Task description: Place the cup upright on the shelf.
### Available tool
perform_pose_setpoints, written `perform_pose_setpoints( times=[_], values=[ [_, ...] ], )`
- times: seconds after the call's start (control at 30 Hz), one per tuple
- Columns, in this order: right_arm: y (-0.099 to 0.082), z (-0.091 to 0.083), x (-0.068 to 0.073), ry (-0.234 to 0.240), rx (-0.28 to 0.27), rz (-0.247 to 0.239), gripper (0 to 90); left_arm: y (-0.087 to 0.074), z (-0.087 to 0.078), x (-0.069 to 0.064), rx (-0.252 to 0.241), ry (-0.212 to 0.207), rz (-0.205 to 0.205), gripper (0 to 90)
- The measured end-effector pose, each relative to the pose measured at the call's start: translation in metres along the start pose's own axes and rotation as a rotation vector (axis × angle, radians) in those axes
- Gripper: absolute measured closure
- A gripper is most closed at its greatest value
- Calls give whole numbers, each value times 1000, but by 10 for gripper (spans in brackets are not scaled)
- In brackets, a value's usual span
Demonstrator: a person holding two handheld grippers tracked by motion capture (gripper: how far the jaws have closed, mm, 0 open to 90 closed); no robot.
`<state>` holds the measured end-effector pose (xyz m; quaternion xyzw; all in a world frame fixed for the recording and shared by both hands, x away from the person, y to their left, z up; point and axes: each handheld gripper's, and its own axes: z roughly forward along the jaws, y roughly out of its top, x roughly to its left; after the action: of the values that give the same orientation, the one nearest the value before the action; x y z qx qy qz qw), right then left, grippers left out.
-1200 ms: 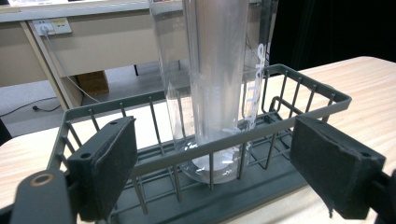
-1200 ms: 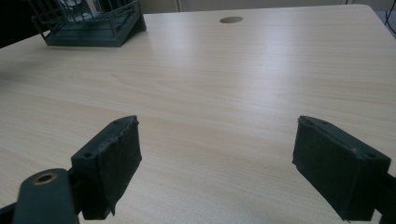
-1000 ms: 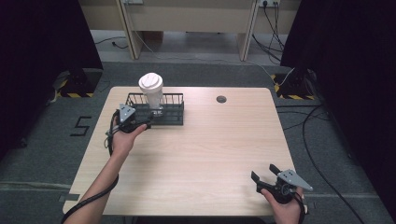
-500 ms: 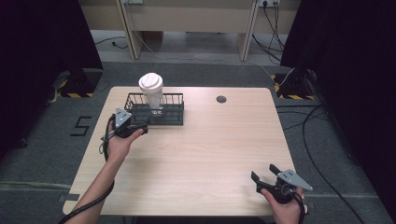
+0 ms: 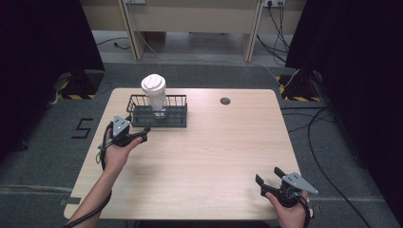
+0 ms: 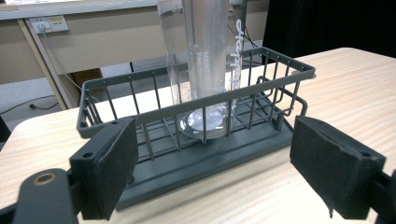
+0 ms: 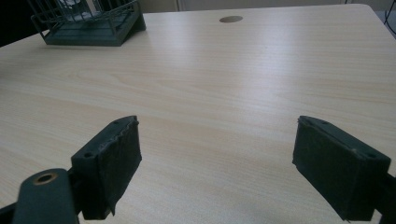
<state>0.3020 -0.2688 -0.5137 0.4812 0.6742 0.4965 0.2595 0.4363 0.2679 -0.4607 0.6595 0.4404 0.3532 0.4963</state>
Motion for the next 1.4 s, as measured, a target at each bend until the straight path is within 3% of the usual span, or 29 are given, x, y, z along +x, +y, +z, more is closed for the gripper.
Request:
perform_pose_setpoints(
  times=[1.4],
  values=[
    [0,0,1,-1,2,-7,157,-31,-54,0,8,-6,-2,153]
  ],
)
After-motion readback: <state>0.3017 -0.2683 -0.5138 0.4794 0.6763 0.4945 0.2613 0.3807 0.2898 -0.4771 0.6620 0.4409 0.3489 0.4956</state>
